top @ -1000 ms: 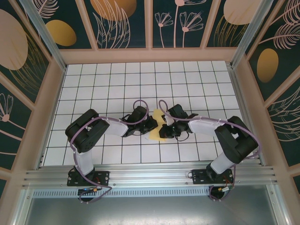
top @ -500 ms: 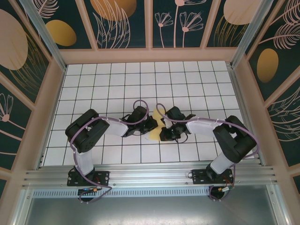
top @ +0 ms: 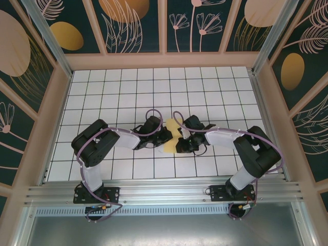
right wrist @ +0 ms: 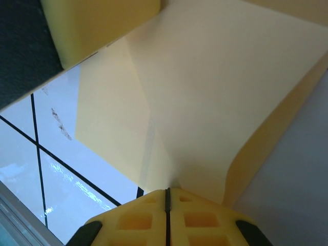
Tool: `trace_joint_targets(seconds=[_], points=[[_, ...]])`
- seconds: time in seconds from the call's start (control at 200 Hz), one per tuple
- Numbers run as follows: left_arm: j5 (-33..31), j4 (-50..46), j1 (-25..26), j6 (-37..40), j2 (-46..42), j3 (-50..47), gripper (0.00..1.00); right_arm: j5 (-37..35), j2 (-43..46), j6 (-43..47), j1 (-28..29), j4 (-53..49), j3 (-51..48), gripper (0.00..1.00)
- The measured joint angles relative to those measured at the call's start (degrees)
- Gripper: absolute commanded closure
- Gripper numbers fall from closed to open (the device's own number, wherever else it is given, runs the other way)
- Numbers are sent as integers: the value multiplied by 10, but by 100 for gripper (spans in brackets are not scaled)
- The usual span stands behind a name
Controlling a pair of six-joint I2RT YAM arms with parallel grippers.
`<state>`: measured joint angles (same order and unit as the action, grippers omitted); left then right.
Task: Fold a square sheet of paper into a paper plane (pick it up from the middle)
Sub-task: Fold the triangle a second time at the center of the table.
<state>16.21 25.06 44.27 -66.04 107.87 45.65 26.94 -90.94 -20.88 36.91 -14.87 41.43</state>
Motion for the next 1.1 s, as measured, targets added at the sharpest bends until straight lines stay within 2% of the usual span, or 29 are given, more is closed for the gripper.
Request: trace_joint_targets(seconds=[0.636,1.096], points=[[0,0,0,5,1,0,92,155,-38,-35,-84,76,-48,88],[0,-6,0,16,1,4,92,157,-36,-8,-88,62,-44,87]])
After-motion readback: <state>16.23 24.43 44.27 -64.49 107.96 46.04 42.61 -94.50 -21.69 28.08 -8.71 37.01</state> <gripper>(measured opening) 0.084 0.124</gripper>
